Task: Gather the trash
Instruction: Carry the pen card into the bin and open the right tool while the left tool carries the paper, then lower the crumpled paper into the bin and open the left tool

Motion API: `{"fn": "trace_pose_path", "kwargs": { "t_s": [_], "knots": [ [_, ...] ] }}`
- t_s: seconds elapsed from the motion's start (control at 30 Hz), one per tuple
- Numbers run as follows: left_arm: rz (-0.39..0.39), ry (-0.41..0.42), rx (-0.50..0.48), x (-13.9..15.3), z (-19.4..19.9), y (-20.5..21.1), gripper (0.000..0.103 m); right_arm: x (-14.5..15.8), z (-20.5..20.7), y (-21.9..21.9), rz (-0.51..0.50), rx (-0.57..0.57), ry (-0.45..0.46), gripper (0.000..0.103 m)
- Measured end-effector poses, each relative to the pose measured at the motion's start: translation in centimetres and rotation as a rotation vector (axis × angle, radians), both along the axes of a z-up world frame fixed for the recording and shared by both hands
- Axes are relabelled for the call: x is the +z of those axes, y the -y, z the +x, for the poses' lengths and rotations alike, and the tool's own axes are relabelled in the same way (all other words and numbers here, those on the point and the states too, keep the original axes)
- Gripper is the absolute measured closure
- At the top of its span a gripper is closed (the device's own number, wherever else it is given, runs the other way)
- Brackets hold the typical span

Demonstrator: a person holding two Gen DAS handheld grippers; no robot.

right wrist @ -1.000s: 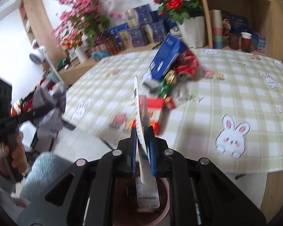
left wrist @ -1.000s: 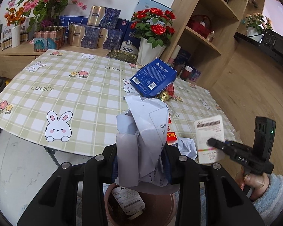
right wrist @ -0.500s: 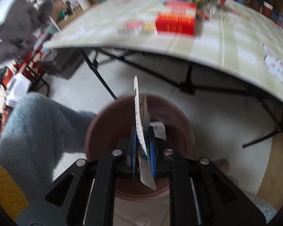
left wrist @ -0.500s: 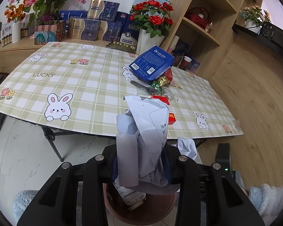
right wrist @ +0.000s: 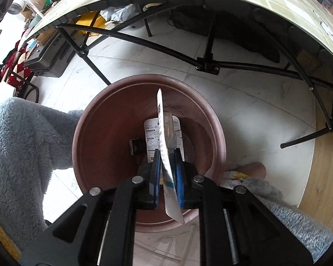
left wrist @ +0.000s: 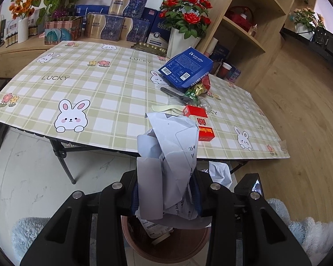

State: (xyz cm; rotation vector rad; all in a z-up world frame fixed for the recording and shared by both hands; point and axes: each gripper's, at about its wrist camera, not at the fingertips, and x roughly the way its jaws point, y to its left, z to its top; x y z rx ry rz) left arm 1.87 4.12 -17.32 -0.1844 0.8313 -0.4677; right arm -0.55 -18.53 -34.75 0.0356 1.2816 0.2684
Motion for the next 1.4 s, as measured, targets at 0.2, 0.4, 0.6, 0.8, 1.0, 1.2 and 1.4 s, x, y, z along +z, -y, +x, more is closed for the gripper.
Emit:
{"fn": "trace_pose_path", "kwargs": {
  "t_s": [0.2,0.4,0.6,0.8,1.0,1.2,1.4],
  "knots": [
    [0.002,-0.002,0.008,-0.2,0.2,-0.2,0.067,1.5,-0.1,-0.1,0.047,0.008,0.066,0.047],
    [0.009,-0.006,0.008,-0.5,0.4,-0.3,0.067,6.3,-1.1,0.3,0.054,-0.029,0.293,0.006],
    [0.023,-0.005,-0.006,-0.6,0.3,0.2,0.067,10.3,-1.8,2.4,0.060,-0.107,0.440,0.006],
    [0.049,-0.018,-0.018,-1.4,0.2,0.7,0.067,13.3,-3.1,5.8,0.129,-0.212,0.525,0.006],
    [0.088,-0.035,-0.054,-3.1,-0.4,1.9,0.066,14.4,-3.9,8.5,0.194,-0.308,0.553,0.006],
    [0.119,-0.083,-0.083,-5.5,-0.6,2.6,0.066,14.4,-4.1,9.6,0.159,-0.346,0.553,0.006],
    [0.126,-0.113,-0.111,-6.4,-0.4,2.9,0.060,13.5,-3.9,10.1,0.182,-0.366,0.507,0.006]
  ]
}}
